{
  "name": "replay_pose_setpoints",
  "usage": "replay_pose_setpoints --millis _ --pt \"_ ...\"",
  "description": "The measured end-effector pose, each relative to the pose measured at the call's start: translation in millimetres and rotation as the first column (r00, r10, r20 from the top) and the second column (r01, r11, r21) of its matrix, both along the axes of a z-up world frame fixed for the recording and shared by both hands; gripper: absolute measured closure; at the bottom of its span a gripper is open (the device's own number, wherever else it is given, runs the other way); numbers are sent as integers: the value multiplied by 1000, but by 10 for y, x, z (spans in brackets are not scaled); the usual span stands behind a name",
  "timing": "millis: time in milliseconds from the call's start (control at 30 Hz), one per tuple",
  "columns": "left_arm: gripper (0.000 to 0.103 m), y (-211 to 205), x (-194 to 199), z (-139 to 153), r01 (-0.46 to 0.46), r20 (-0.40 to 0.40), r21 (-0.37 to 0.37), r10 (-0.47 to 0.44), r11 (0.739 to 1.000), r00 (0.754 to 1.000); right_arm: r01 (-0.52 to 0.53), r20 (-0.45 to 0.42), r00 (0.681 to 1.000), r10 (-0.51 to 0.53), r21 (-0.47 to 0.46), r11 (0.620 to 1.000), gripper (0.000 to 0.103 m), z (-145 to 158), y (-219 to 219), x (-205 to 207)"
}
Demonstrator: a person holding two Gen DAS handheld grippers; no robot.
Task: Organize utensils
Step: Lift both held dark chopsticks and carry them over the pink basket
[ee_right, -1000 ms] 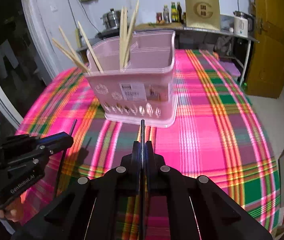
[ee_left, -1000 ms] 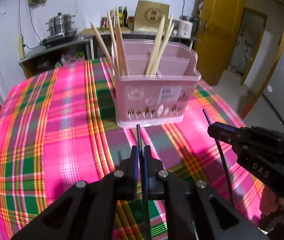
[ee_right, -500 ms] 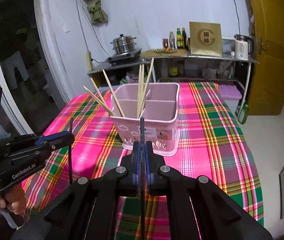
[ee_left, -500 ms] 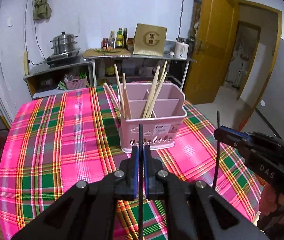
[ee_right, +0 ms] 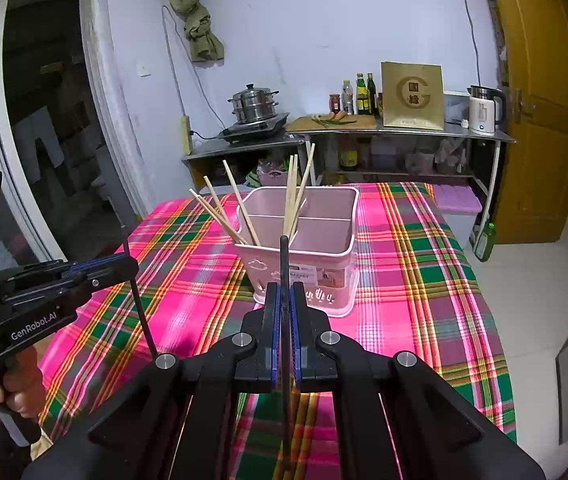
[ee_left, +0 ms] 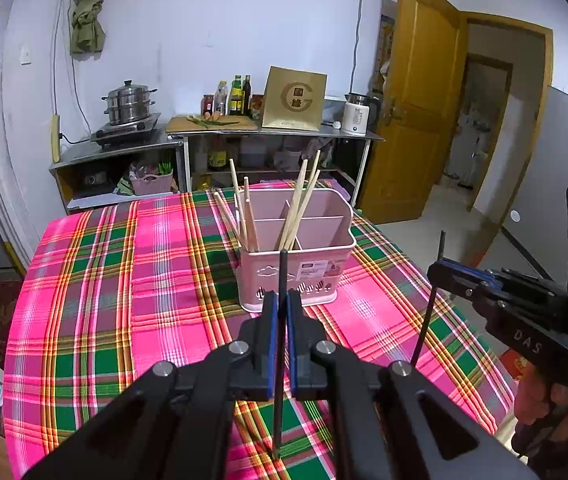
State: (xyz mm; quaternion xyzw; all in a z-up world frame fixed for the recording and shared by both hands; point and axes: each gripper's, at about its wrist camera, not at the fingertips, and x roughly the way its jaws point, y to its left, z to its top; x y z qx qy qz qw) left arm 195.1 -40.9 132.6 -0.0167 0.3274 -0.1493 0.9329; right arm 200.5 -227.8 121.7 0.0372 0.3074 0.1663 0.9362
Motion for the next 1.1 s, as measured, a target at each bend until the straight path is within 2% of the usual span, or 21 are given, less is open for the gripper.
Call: replay_pose_setpoints --millis 567,1100 --pt "98 90 -419 155 14 18 10 -15 1000 1000 -28 43 999 29 -24 999 99 152 21 -381" --pt "98 42 -333 412 41 52 4 -41 999 998 -33 92 995 36 -35 999 99 355 25 -390"
